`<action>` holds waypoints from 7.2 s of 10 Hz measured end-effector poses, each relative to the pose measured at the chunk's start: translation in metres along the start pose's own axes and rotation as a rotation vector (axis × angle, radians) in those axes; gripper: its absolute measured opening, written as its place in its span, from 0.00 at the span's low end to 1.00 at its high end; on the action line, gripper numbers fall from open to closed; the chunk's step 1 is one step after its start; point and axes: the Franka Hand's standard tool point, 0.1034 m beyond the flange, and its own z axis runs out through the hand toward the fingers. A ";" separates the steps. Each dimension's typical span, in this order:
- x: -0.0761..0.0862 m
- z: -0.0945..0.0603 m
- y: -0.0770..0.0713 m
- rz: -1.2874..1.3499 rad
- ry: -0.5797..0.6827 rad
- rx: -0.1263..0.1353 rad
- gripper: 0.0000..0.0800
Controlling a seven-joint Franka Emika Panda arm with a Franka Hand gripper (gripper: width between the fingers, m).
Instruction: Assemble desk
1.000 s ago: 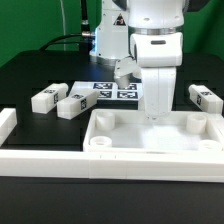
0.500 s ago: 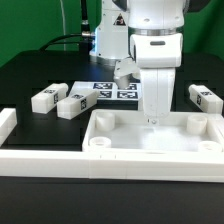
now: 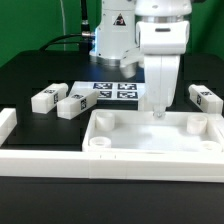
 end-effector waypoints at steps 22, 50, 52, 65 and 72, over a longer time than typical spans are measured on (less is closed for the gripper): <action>0.092 0.000 -0.061 1.282 -0.019 0.053 0.81; 0.091 0.042 -0.083 1.159 -0.890 0.594 0.51; 0.091 0.041 -0.082 1.160 -0.887 0.592 0.36; 0.072 -0.036 -0.031 1.225 -0.590 0.461 0.36; 0.064 -0.086 0.006 1.304 -0.200 0.186 0.36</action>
Offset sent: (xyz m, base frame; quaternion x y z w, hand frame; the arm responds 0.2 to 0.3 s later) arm 0.0000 0.0000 0.0000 0.0000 0.0000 0.0000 1.0000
